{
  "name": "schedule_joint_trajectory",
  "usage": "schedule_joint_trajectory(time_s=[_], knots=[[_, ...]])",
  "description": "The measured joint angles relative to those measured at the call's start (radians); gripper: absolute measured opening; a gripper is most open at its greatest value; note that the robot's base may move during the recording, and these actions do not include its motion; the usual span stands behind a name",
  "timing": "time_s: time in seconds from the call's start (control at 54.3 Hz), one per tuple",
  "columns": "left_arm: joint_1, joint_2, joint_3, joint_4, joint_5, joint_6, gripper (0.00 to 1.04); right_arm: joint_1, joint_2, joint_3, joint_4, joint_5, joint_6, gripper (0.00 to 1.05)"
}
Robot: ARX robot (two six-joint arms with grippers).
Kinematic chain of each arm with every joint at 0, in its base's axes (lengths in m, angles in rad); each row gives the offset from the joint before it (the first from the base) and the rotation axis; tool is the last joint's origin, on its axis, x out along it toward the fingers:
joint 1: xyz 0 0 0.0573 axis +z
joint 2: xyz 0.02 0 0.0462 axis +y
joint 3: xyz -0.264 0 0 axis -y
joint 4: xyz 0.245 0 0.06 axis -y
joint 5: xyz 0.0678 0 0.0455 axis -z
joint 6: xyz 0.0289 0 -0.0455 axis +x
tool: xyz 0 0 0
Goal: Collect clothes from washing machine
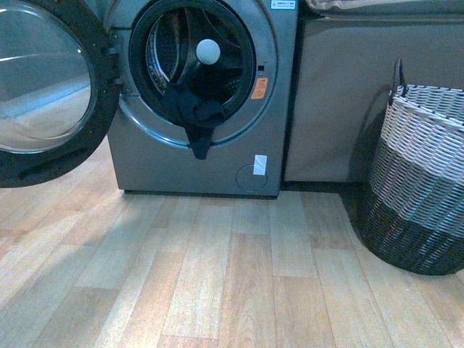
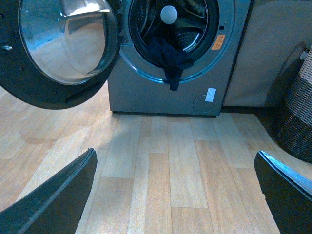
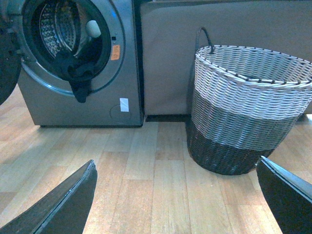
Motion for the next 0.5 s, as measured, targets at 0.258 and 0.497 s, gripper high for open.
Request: schedule_joint_trajectory(time_s=[0.258, 0.497], knots=[[0.0, 0.0, 0.0, 0.0, 0.0, 0.0, 0.98, 0.0, 0.0, 0.0, 0.0, 0.0, 0.0, 0.97], [0.0, 0.0, 0.0, 0.0, -0.001, 0.0, 0.98, 0.0, 0.0, 0.0, 0.0, 0.0, 0.0, 0.97]])
